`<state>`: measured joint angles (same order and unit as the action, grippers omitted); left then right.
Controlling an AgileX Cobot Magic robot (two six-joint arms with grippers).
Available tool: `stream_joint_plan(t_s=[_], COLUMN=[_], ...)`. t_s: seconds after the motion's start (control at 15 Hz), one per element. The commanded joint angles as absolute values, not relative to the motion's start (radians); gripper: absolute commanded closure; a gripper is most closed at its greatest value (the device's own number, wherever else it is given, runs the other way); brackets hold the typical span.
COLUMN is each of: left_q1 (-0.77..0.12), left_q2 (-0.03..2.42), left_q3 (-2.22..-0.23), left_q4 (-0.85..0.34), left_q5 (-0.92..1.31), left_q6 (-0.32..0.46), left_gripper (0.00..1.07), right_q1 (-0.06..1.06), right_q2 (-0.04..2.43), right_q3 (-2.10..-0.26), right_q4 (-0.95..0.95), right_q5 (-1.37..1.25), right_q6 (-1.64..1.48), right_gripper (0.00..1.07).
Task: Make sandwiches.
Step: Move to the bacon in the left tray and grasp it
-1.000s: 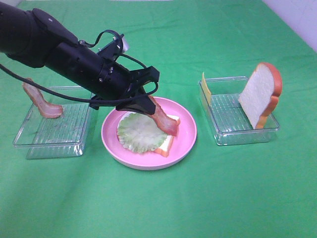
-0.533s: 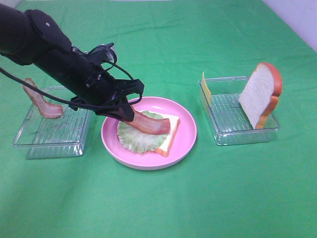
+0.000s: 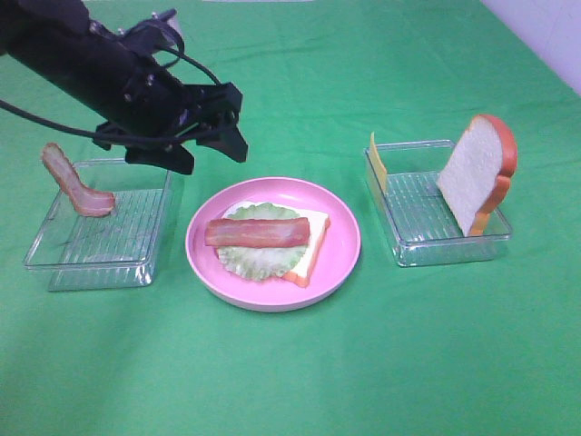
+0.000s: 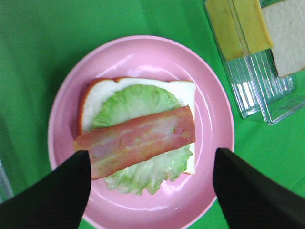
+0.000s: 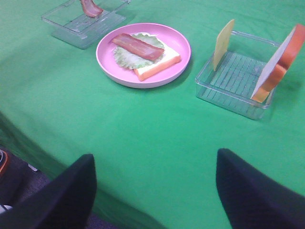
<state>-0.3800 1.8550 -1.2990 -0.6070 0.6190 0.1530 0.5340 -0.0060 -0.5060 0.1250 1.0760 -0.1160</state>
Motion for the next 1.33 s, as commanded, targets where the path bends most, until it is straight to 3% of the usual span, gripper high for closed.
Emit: stream_joint_plan(t_s=[0.07, 0.27, 0.47, 1.0, 1.33], left_q1=[-0.322, -0.313, -0.297, -0.084, -0.076], left_q2=[1.837, 1.838, 1.852, 1.936, 2.053], left_q3=[-1.437, -1.559, -1.617, -1.617, -1.617], left_q4=[-0.36, -0.066, 0.068, 0.064, 0.043], left_q5=[0.845, 1.013, 1.104, 1.112, 1.037], left_q6=[-0.057, -0.225, -0.278, -0.268, -0.24], left_gripper=[0.37, 0.37, 0.37, 0.37, 0.37], right_q1=[0.536, 0.536, 0.536, 0.536, 0.536], right_q2=[-0.02, -0.02, -0.02, -0.02, -0.02], right_q3=[-0.504, -0.504, -0.504, -0.504, -0.504], right_q4=[0.121, 0.121, 0.121, 0.121, 0.121], right_q5=[1.064, 1.064, 1.064, 1.064, 1.064], right_q6=[-0.123, -0.123, -0.123, -0.121, -0.12], right_gripper=[0.4, 0.4, 0.4, 0.4, 0.4])
